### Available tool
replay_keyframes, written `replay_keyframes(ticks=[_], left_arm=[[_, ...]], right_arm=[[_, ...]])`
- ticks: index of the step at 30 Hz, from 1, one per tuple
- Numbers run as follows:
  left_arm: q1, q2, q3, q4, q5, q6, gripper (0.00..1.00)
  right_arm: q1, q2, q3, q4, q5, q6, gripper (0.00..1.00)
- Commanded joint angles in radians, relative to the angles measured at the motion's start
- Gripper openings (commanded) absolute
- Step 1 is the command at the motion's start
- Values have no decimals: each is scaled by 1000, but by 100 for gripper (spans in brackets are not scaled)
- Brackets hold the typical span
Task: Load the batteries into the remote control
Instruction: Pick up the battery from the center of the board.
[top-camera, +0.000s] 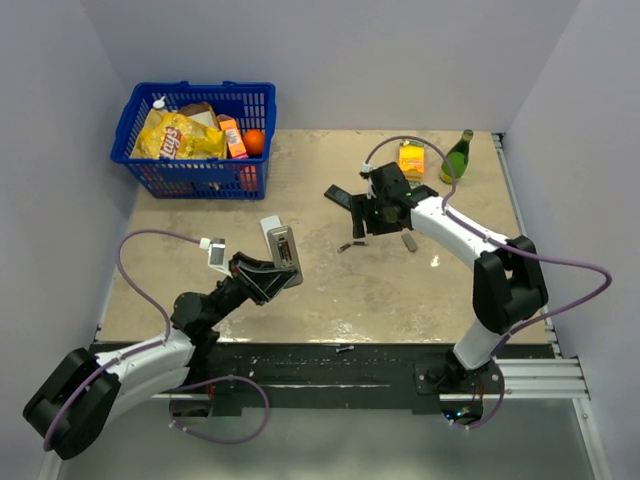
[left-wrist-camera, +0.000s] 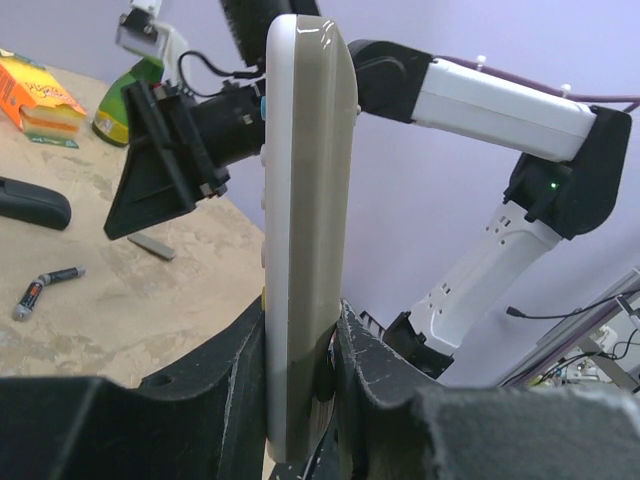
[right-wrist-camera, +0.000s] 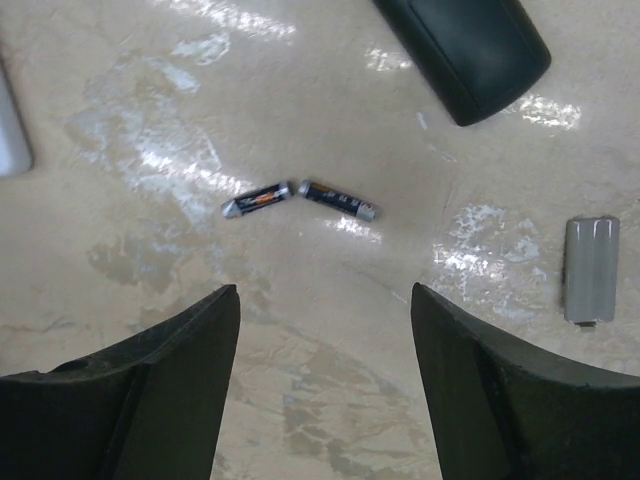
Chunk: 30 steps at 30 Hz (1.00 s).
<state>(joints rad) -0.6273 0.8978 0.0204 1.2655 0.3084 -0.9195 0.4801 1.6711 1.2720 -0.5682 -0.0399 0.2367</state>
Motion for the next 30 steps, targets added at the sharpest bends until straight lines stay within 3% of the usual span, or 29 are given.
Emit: replay_keyframes(ticks=[1,7,11,14,18,21,30], left_arm=[[18,-33,-194,42,29,38,0],[31,-121,-90,-279,6,74,0],[50,-210,44,-552,-17,143,0],[74,-243,125,-708,-9,208,0],[98,-272,211,-900,-6,280,0],[112,-293,277,-1010,-18,323,0],[123,-379,487,-1264,-146,560,0]], right_arm=[[-3,25,-26,125,123,154,72],[-3,107,-39,154,227,216,69],[2,116,-46,201,194,210,63],[8,128,-23,222,85,90,61],[15,128,16,144,87,-153,62],[18,131,46,88,6,-346,64],[129,265,222,-157,38,-822,65]])
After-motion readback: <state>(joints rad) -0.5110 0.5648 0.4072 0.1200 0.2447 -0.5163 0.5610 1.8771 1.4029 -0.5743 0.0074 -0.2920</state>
